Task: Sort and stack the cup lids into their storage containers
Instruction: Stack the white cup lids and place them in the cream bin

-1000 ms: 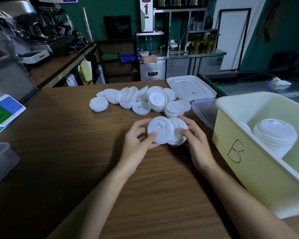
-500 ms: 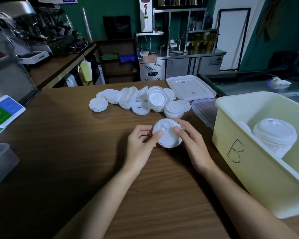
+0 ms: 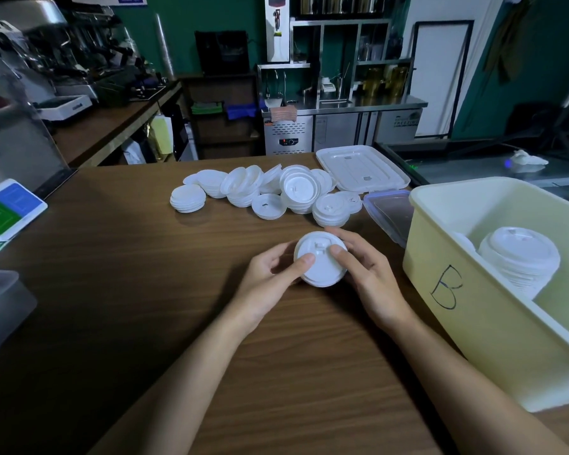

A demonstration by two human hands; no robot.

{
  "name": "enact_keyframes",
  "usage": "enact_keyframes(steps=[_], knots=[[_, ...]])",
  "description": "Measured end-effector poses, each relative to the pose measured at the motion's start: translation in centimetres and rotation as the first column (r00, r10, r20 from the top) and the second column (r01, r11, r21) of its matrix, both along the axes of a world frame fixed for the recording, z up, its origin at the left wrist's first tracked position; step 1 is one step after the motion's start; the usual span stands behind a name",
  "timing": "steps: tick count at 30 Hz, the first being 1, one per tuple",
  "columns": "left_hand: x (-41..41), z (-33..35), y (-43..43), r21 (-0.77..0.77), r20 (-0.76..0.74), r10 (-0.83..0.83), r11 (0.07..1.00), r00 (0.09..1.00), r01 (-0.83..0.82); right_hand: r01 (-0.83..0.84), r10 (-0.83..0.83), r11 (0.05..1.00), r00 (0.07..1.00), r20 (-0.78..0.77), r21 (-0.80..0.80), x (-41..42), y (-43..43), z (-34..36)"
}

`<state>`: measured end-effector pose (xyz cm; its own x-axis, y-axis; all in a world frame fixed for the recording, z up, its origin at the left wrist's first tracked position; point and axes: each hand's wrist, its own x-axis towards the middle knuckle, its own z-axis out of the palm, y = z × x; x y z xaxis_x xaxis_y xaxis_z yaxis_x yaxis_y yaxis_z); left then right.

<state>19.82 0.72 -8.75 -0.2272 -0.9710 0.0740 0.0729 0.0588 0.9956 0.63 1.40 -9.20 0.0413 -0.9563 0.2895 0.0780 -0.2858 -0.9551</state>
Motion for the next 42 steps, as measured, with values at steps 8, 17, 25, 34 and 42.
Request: enact_keyframes(steps=[8,17,25,34,42], knots=[[1.1,0.0,-0.3,-0.087,0.154,-0.081,0.992,0.985,0.095,-0.051,0.053,0.999,0.994,-0.095,0.017,-0.3,0.9,0.1],[0.8,-0.7,-0.7,-0.085,0.094,-0.002,0.996,0.996,0.010,-0.056,0.058,0.998,0.995,-0.075,0.035,-0.3,0.9,0.5],[0.2,-1.1,-0.4,-0.152,0.191,0.034,0.988,0.981,-0.005,-0.042,0.044,0.999,0.998,-0.041,0.030,-0.7,0.6,0.0],[-0.8,-0.6,-0.9,-0.259,0.318,0.042,0.965,0.947,0.045,0.038,-0.043,0.998,0.992,-0.122,-0.043,-1.4,0.1,-0.5],[-1.6,0.1,-8.5,-0.557,0.554,0.317,0.828,0.770,0.060,0.373,-0.377,0.926,0.917,-0.134,-0.056,-2.0,-1.0,-1.0]])
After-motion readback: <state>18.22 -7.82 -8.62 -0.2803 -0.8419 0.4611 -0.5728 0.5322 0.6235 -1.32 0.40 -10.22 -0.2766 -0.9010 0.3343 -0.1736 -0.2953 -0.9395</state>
